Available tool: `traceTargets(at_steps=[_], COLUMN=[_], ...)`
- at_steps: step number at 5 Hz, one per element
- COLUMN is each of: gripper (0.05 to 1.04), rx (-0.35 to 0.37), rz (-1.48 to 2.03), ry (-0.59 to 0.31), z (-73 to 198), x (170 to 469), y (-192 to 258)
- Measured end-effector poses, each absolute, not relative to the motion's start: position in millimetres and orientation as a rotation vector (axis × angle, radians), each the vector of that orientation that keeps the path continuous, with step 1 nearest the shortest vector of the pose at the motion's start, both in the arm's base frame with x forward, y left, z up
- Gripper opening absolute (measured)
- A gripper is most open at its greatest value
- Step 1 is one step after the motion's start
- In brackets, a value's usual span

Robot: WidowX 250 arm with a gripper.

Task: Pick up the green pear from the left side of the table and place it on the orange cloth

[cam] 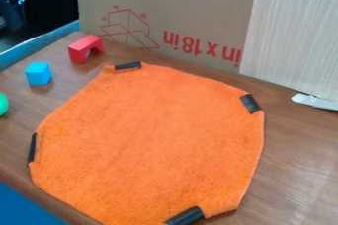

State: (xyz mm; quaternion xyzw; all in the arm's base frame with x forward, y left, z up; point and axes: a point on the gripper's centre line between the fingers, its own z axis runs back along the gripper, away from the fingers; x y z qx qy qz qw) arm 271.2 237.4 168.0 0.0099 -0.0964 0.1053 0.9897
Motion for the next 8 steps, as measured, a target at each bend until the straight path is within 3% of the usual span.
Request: traceTargets(at_steps=[1,3,8], gripper=[1.000,1.000,1.000], rx=[-0.005,-0.040,0.071], rz=[0.213,0.148,0.097], ry=[-0.165,-0.143,-0.184], z=[155,126,100], x=[271,244,225], y=[238,245,254])
